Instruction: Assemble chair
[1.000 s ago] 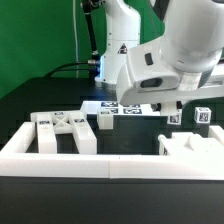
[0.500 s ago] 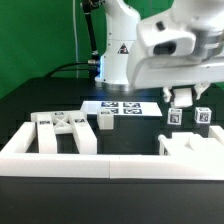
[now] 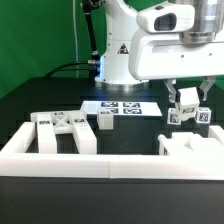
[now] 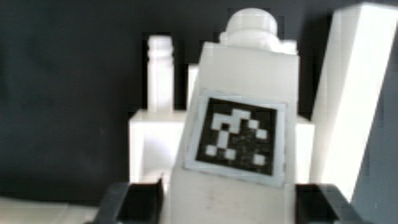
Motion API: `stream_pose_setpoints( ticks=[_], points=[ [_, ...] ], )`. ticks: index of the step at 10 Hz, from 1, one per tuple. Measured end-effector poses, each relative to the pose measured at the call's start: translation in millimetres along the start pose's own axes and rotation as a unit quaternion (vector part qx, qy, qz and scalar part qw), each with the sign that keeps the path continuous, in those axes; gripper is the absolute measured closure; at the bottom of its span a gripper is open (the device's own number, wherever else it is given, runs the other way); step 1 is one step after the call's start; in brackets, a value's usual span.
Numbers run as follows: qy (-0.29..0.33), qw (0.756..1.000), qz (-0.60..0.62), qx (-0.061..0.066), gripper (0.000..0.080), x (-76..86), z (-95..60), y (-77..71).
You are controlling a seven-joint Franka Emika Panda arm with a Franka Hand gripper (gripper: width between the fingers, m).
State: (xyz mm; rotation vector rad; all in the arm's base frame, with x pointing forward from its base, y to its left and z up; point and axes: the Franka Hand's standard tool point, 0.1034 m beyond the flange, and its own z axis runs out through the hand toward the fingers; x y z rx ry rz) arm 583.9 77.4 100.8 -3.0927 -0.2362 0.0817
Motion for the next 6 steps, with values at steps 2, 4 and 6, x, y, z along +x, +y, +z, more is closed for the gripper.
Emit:
stream_pose_setpoints(
  ticks=[2, 4, 6],
  points=[
    [0.05, 0.999, 0.002, -0.002, 0.0489, 17.3, -19.2, -8.3],
    [0.116, 0.993, 0.0, -0.005, 0.0489, 25.4, -19.6, -10.1],
    [0.19, 0.982, -0.001, -0.01, 0.0489, 28.9, -19.0, -8.6]
  ],
)
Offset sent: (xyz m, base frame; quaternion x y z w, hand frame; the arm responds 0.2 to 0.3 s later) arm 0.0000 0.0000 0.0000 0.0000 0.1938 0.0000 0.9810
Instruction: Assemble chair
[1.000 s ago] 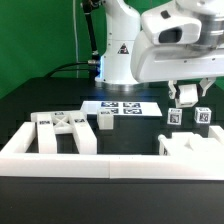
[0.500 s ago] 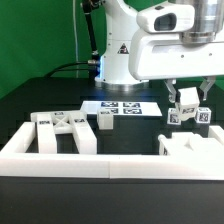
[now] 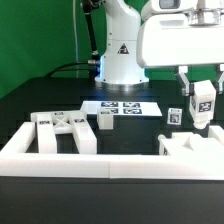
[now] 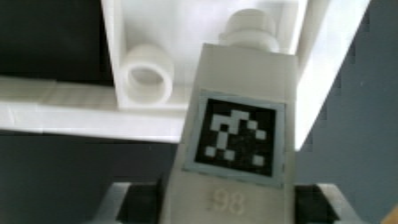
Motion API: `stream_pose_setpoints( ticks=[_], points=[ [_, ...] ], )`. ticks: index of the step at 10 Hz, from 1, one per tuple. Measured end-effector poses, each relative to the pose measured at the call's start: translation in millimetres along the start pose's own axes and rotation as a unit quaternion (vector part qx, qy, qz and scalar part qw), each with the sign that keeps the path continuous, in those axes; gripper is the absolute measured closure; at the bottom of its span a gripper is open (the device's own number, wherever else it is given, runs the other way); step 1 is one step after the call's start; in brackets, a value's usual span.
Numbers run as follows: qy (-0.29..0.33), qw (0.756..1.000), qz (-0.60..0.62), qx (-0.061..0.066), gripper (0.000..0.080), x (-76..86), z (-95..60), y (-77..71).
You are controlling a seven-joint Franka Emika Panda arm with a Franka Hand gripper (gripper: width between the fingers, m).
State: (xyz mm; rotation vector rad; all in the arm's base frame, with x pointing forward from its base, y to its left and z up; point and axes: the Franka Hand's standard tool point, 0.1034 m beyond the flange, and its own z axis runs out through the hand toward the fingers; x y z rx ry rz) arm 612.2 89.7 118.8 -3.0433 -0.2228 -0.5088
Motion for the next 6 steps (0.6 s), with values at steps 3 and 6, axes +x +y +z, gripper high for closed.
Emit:
stream_pose_setpoints(
  ticks=[3, 6],
  points=[
    [0.026, 0.998, -0.053, -0.002, 0.0489, 6.3, 0.0, -3.7],
    [0.033, 0.996, -0.082, -0.003, 0.0489, 9.7, 0.3, -2.3]
  ],
)
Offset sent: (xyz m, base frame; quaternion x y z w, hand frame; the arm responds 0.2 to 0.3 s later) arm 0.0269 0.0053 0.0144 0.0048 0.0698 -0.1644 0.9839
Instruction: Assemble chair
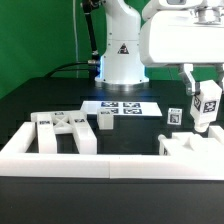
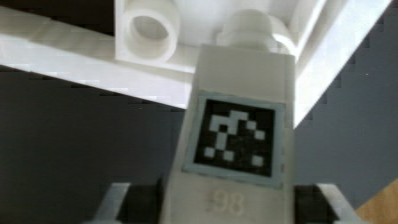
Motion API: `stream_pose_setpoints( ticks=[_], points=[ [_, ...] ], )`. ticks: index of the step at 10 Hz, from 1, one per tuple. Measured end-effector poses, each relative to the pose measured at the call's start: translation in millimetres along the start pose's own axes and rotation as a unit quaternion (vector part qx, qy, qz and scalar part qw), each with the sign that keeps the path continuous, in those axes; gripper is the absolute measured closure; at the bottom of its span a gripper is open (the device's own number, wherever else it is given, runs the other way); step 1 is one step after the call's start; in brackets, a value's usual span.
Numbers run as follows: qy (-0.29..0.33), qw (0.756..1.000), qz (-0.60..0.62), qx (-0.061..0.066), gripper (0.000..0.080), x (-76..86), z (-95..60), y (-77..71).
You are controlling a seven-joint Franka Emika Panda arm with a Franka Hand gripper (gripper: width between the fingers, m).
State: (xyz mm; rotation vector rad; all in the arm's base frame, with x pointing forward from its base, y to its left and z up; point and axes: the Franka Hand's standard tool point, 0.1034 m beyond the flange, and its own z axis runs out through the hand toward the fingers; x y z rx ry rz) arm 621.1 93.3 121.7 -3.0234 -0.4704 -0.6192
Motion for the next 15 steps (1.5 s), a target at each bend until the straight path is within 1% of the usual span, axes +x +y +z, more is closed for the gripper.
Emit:
stream_pose_setpoints(
  ticks=[2, 3, 4, 5, 6, 7, 9, 11, 15],
  points=[
    [0.014, 1.0, -0.002, -0.003, 0.0489, 1.8, 0.6, 1.2],
    [0.015, 1.0, -0.005, -0.002, 0.0489, 1.9, 2.5, -3.1],
    [0.037, 0.999, -0.009, -0.005, 0.0489, 7.9, 2.2, -5.5],
    [0.075, 0.997, -0.01, -0.014, 0.0489, 12.4, 2.8, -3.2],
    [0.117, 0.993, -0.018, -0.025, 0.0489, 13.0, 4.5, -0.3],
    [0.118, 0.993, -0.021, -0.026, 0.0489, 8.3, 10.3, -0.5],
    [0.116, 0.992, -0.029, -0.026, 0.0489, 7.5, 12.7, -0.4],
    [0.112, 0.993, -0.031, -0.024, 0.0489, 4.5, 17.0, -4.0],
    [0.108, 0.993, -0.04, -0.017, 0.0489, 1.6, 22.6, -20.3]
  ],
)
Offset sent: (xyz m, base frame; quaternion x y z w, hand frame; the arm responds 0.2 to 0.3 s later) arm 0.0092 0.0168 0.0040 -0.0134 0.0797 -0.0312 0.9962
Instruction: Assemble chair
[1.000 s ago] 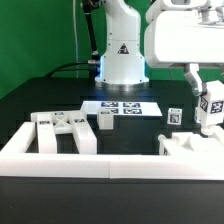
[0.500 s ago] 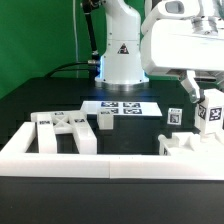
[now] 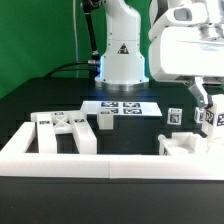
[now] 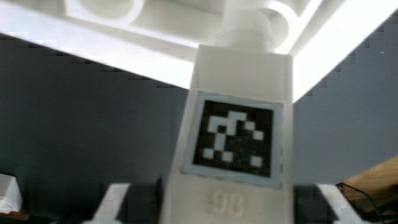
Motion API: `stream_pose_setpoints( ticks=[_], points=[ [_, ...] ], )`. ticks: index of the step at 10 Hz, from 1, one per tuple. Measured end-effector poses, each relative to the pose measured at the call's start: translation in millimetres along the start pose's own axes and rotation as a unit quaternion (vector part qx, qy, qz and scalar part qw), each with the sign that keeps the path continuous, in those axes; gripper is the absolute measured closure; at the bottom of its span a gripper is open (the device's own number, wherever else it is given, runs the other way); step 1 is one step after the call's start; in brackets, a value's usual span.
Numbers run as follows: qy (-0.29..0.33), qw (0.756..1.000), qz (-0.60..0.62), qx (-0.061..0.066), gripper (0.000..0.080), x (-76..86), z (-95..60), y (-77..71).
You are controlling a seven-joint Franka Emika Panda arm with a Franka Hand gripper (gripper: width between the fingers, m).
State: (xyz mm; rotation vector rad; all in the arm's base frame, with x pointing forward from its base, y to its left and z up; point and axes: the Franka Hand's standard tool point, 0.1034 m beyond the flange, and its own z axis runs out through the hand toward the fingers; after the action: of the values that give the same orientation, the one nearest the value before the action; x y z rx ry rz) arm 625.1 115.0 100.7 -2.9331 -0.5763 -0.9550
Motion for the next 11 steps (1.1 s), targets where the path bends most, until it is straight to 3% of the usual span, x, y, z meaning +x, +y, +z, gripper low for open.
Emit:
stream_pose_setpoints(
  ticks=[7, 10, 11],
  points=[
    [-0.007, 1.0, -0.002, 0.005, 0.0489, -8.9, 10.4, -7.7],
    [0.005, 1.0, -0.002, 0.002, 0.0489, -12.0, 12.0, -7.9],
    [0.0, 1.0, -0.002, 0.003, 0.049, -22.0, 14.8, -10.1]
  ],
)
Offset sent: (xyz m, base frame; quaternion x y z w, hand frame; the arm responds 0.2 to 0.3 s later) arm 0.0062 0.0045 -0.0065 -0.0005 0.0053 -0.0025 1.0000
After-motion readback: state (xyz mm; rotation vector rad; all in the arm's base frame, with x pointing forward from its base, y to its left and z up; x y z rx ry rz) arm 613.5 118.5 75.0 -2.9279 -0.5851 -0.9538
